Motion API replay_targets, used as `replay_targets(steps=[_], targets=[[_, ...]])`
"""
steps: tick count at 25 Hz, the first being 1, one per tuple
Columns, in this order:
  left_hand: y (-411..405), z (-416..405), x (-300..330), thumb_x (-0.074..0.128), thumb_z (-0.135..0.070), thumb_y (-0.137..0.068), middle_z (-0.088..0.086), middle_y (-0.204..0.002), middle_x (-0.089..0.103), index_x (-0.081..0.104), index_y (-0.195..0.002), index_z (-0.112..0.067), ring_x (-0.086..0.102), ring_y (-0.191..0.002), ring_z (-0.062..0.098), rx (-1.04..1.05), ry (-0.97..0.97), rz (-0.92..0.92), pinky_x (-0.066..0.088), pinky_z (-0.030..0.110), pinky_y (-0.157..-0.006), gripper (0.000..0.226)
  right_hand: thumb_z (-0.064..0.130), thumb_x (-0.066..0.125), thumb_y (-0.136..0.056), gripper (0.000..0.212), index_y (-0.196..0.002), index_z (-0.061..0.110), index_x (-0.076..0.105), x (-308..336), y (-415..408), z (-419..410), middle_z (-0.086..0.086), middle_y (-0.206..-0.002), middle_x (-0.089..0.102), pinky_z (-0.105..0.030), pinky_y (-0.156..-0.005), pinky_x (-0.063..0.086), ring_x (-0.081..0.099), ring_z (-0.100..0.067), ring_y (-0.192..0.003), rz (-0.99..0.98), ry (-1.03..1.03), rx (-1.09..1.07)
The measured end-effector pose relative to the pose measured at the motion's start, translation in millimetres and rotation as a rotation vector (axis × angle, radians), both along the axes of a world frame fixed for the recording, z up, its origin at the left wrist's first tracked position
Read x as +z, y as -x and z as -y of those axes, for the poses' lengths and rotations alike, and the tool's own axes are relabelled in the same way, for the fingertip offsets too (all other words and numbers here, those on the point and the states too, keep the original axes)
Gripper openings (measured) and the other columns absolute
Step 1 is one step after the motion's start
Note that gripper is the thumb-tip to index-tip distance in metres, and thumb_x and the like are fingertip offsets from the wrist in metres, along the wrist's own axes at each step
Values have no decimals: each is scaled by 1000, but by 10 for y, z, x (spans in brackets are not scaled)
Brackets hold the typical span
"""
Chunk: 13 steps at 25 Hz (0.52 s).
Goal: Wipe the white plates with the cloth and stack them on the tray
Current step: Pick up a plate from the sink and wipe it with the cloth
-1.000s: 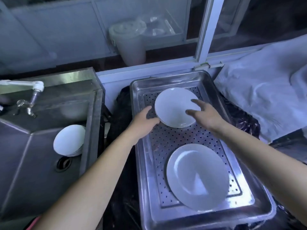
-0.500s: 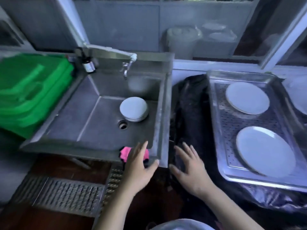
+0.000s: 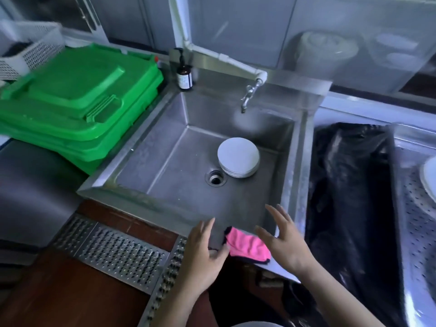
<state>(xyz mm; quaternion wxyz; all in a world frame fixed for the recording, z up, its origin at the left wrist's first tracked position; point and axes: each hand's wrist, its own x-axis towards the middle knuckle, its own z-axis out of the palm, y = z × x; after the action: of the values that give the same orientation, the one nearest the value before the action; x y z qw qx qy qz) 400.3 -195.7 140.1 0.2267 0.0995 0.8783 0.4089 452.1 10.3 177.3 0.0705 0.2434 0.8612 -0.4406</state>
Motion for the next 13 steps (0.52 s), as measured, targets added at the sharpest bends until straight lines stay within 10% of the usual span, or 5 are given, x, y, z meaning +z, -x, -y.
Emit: replay_targets(steps=[4, 8, 13], targets=[[891, 114, -150, 65, -52, -84, 6, -163, 32, 33, -155, -23, 26, -152, 22, -30, 144, 84, 22, 35, -123, 83, 39, 70, -87, 66, -147, 27, 44, -425, 964, -185, 10, -154, 34, -36, -115, 35, 43, -16, -139, 64, 133, -106], [1906, 14, -281, 72, -28, -92, 4, -164, 28, 25, -159, -17, 25, -152, 18, -119, 246, 134, 19, 27, -121, 82, 26, 73, -90, 61, -144, 18, 48, -720, 1715, -533, 6, -144, 43, -17, -104, 31, 45, -9, -129, 145, 168, -169], [3271, -547, -787, 68, -25, -94, 14, -163, 30, 17, -161, -9, 29, -150, 28, -280, 346, 184, 25, 32, -118, 86, 31, 85, -76, 64, -133, 22, 58, -1402, 2568, -976, -4, -125, 67, -47, -99, 52, 64, -28, -115, 268, 366, -412]])
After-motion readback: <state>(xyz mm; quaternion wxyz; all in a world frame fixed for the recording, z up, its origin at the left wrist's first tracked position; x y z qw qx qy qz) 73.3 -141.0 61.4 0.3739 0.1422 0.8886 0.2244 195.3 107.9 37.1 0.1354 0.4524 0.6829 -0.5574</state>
